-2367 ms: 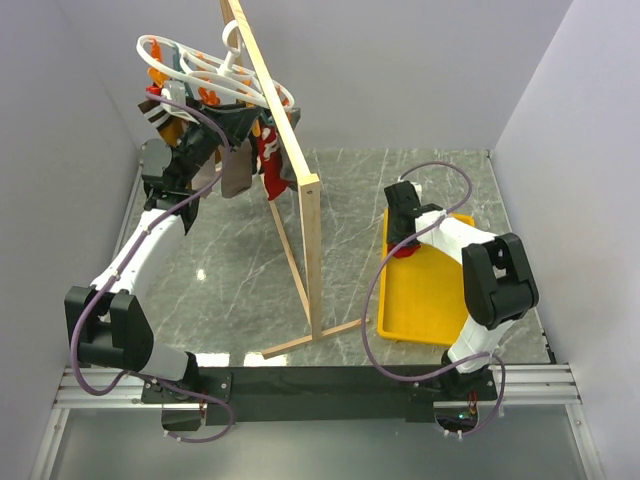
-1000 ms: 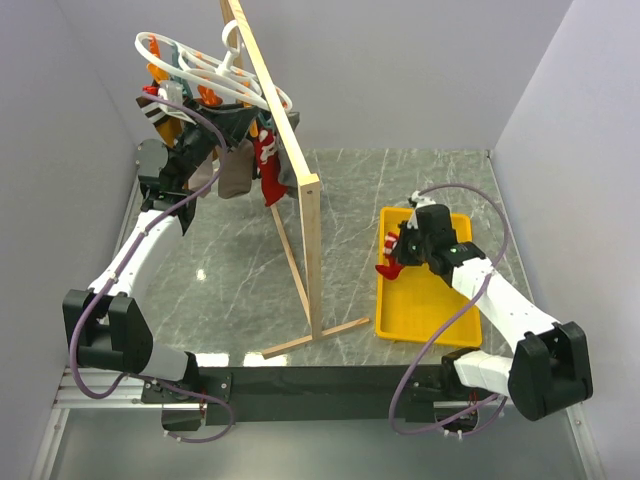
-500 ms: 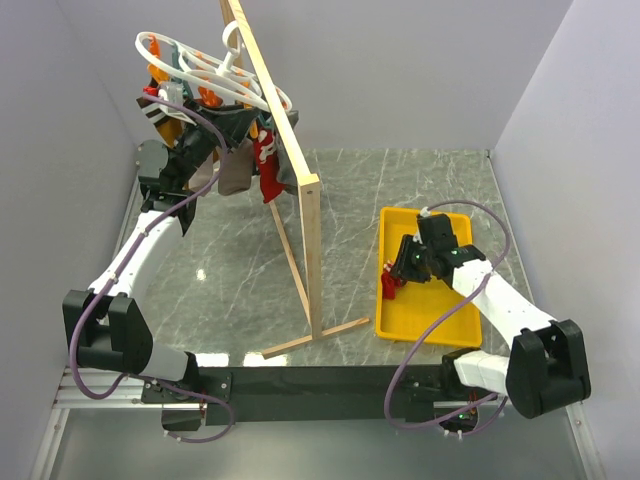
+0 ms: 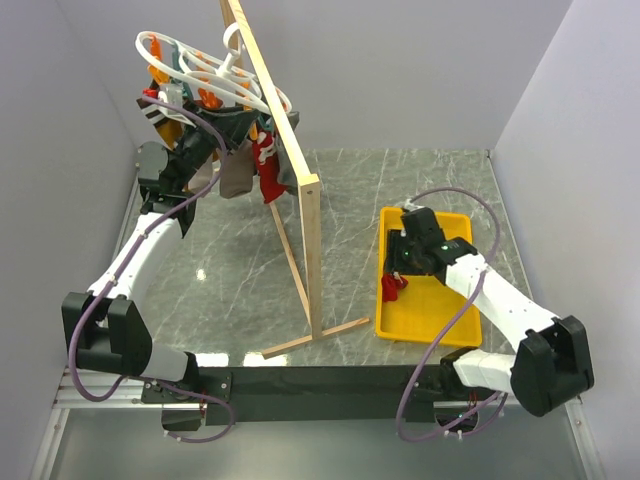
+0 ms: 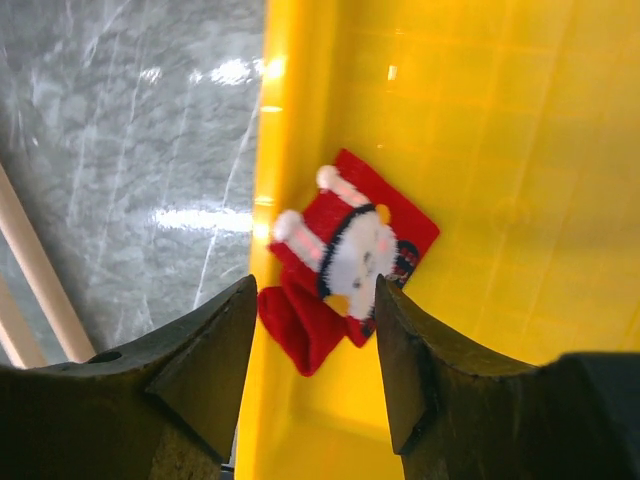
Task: Clip the socks to the hanger
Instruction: Adjust the sock in the bin.
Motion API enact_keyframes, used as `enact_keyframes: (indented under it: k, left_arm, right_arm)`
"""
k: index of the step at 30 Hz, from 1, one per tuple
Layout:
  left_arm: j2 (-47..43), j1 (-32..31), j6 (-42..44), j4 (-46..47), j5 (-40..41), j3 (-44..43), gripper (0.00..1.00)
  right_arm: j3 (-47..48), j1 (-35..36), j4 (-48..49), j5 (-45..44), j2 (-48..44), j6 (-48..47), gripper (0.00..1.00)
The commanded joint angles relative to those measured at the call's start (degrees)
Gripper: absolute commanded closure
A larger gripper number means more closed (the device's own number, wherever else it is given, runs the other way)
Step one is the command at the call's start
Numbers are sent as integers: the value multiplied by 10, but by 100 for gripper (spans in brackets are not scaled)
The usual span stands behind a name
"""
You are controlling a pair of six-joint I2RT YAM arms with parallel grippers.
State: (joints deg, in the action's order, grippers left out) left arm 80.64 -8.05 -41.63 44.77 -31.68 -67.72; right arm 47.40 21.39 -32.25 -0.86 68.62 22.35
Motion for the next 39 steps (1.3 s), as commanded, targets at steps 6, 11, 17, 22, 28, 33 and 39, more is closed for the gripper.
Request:
enact_keyframes:
  k: [6,11,17,22,28,33,39]
  left_arm:
    - [-36,5,9,29,6,-2,84]
    - [-34,6,6,30,6,-3,84]
    - [-34,6,8,28,7,-4,84]
    - [-35,6,9,29,8,-2,84]
    - [-35,6,7,32,8,1,84]
    - [-40,6,14,25,11,0,84]
    - [-39,6,17,23,11,-1,84]
  right_arm:
    - [28,54,0,-68,39,-36,48]
    - [24,54,10,-83,45,-44,63]
    - [18,54,30,-42,56,-50,61]
    - [14,55,38,-36,38,-49,56]
    - [16,55,38,-34,33,-51,55]
    - [15,59,35,-52,58,-59,59]
    - [13,64,35,-56,70,-65,64]
